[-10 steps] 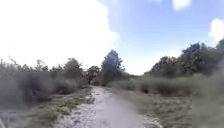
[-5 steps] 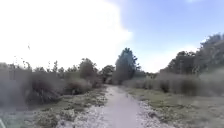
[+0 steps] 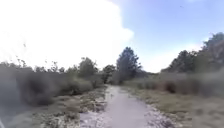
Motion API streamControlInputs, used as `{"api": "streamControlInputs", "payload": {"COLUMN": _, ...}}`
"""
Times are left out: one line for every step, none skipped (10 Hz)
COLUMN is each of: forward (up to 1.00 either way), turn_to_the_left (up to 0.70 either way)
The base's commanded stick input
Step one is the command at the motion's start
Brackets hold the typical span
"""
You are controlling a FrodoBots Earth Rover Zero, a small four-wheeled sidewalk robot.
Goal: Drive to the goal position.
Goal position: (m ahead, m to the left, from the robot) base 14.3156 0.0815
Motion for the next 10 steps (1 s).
{"api": "streamControlInputs", "payload": {"forward": 0.70, "turn_to_the_left": 0.00}}
{"api": "streamControlInputs", "payload": {"forward": 0.70, "turn_to_the_left": 0.00}}
{"api": "streamControlInputs", "payload": {"forward": 0.70, "turn_to_the_left": 0.00}}
{"api": "streamControlInputs", "payload": {"forward": 0.70, "turn_to_the_left": 0.00}}
{"api": "streamControlInputs", "payload": {"forward": 0.70, "turn_to_the_left": 0.00}}
{"api": "streamControlInputs", "payload": {"forward": 0.70, "turn_to_the_left": 0.00}}
{"api": "streamControlInputs", "payload": {"forward": 0.70, "turn_to_the_left": 0.00}}
{"api": "streamControlInputs", "payload": {"forward": 0.70, "turn_to_the_left": 0.00}}
{"api": "streamControlInputs", "payload": {"forward": 0.70, "turn_to_the_left": 0.00}}
{"api": "streamControlInputs", "payload": {"forward": 0.70, "turn_to_the_left": 0.00}}
